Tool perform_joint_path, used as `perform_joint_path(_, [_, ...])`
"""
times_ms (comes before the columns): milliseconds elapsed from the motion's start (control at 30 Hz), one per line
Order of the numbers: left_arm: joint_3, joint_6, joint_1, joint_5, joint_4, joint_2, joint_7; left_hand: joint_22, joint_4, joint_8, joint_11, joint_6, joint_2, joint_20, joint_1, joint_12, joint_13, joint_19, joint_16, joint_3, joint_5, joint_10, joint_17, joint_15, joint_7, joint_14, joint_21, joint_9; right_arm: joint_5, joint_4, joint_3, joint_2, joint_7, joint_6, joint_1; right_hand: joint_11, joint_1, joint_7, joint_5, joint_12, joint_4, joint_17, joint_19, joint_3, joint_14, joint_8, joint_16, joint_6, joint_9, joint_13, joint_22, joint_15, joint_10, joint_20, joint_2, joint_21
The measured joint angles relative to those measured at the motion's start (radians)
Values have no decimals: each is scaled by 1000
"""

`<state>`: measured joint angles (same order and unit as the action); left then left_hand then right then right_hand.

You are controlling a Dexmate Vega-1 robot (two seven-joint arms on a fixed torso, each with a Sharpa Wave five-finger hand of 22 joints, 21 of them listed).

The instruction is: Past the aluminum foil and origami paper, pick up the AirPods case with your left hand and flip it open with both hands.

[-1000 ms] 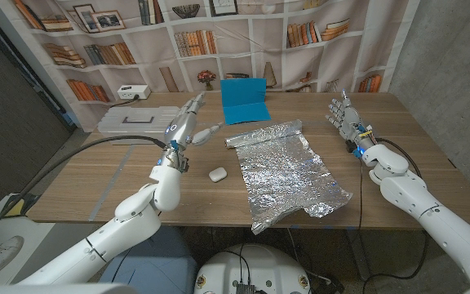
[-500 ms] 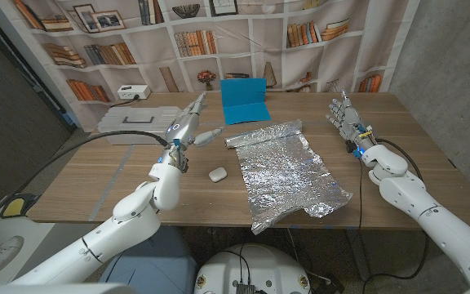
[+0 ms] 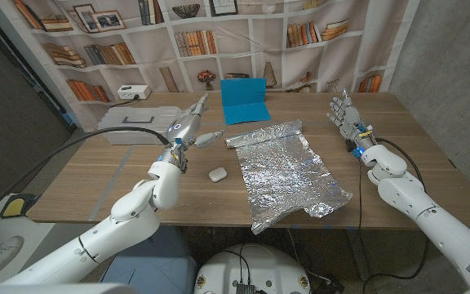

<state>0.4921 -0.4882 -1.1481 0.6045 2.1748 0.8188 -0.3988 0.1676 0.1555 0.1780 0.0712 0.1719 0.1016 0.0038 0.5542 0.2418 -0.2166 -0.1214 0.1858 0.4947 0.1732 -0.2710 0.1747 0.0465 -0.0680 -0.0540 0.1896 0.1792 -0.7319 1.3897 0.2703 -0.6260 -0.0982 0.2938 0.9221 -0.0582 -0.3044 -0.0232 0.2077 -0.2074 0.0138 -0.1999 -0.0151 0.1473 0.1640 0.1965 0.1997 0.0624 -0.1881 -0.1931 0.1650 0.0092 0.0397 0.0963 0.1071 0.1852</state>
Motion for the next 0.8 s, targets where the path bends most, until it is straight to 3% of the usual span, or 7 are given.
perform_joint_path(300, [4,-4,-16,29,13,18,-11,0,0,0,8,1,3,0,3,0,0,0,0,0,0,3,0,2,1,-2,0,0,3,8,-4,0,11,6,8,3,-4,0,0,0,4,0,0,-4,5,0,0,0,0,0,0,-5,-3,0,4,0])
perform_joint_path(367, [8,-17,-20,51,19,22,-13,0,0,0,8,0,4,0,4,0,0,0,0,0,0,3,0,2,10,-2,0,0,5,11,-4,0,13,7,11,3,-4,0,0,0,7,0,0,-7,5,0,0,0,0,0,0,-5,-3,0,4,0])
perform_joint_path(800, [29,-97,-37,186,60,49,20,0,-1,0,8,0,0,0,8,0,0,0,0,-10,0,3,0,2,11,-2,0,0,13,18,-5,-2,19,16,16,3,-16,4,-4,0,11,0,0,-11,5,0,0,-4,0,0,0,-5,-3,0,-1,0])
